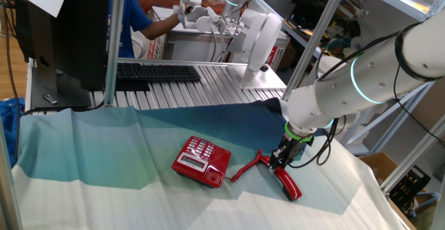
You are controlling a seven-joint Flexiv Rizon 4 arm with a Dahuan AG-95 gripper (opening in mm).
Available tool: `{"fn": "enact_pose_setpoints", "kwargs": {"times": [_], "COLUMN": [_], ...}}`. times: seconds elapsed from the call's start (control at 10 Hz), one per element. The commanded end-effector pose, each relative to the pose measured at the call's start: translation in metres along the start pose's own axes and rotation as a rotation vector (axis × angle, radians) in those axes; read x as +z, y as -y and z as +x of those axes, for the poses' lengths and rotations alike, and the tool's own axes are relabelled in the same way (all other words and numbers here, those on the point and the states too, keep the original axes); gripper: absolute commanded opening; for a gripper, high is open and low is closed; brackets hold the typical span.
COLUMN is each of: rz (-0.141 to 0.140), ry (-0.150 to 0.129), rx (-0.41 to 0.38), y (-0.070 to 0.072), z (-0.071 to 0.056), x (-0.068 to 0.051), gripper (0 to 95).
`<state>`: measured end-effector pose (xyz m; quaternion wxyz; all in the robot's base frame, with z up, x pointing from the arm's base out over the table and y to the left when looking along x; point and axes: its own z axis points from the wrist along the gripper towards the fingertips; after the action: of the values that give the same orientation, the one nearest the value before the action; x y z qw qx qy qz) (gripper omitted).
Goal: Place the handset of the telephone on the corresponding phone cradle
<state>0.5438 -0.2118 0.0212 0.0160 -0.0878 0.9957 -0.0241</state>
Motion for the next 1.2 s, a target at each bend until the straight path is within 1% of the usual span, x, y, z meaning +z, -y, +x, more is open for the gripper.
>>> {"fn": "enact_pose_setpoints", "kwargs": {"times": [0.1, 0.2, 0.5, 0.6, 1.0, 1.2], "rz": [-0.015, -0.019, -0.020, -0.020, -0.022, -0.023], "ry": [-0.027, -0.026, -0.045, -0.046, -0.070, -0.069], "rx": [0.014, 0.030, 0.035, 0.040, 0.069, 0.085], "y": [0.000, 0.000, 0.000, 0.000, -0.004, -0.008], "z": [0.001, 0.001, 0.001, 0.001, 0.000, -0.001], "x": [-0.001, -0.002, -0.006, -0.008, -0.022, -0.028], "gripper": [0.0, 0.0, 0.0, 0.0, 0.0, 0.0]}}
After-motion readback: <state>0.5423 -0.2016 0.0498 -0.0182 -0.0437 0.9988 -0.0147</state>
